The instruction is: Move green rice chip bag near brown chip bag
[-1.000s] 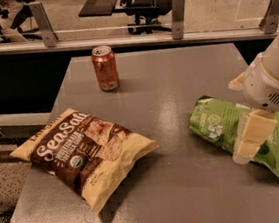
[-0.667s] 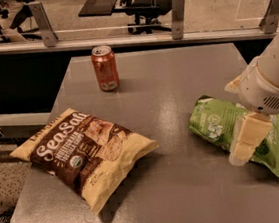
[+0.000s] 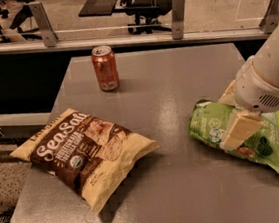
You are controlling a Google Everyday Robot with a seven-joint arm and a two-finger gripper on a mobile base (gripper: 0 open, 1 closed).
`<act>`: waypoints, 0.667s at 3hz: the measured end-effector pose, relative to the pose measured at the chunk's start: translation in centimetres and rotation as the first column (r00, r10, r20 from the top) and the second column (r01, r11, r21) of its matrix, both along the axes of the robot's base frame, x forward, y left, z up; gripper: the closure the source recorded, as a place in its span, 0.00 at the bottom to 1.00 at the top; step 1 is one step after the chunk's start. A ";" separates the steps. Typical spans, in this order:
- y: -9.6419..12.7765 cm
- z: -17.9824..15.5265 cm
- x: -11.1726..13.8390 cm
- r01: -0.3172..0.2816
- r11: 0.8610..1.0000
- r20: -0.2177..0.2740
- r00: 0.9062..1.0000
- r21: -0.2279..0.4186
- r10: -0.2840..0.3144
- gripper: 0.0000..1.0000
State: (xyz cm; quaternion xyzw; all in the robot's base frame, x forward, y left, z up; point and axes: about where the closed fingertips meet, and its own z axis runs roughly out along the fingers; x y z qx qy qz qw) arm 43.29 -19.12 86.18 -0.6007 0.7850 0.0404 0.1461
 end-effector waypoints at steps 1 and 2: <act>0.6 0.7 0.0 -0.018 1.000 0.004 1.000 0.005 0.018 0.63; 2.5 2.4 -0.8 -0.066 0.997 0.002 0.998 0.041 0.066 0.87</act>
Offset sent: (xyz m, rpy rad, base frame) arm -0.0182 0.0532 0.0476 0.1007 0.0154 0.1413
